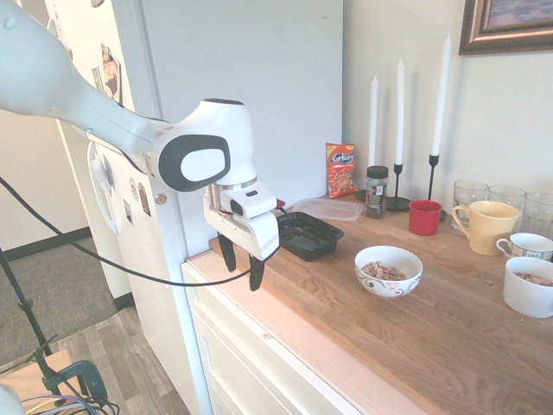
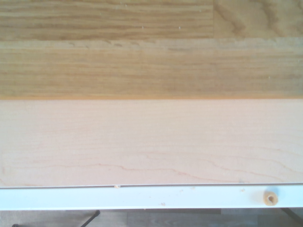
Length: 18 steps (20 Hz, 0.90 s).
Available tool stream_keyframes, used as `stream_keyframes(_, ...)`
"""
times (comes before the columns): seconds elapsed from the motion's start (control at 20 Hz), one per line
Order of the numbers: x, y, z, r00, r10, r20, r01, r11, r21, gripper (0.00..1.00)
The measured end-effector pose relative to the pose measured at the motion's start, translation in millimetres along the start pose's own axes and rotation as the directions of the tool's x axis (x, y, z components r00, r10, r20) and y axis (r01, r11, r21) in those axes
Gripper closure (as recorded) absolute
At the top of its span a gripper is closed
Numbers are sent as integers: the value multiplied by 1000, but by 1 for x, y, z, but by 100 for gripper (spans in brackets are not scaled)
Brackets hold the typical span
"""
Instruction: Pour the cereal into the box
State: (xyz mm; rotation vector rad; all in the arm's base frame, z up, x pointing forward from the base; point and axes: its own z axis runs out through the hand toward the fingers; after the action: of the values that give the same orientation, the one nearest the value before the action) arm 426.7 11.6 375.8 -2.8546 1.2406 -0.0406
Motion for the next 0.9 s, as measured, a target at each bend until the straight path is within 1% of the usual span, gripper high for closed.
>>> stream_keyframes(0.2, 5, -3, -5, 1000, -13, -22, 13, 1000, -3, 0)
stream_keyframes(0.35, 32, -11, -29, 998, 2, -64, 0, 1000, 21, 0)
stream_keyframes(0.6, 113, -18, -55, 993, 82, -84, -79, 996, 36, 0)
stream_keyframes(0.9, 205, -12, -56, 983, 156, -98, -151, 987, 54, 0)
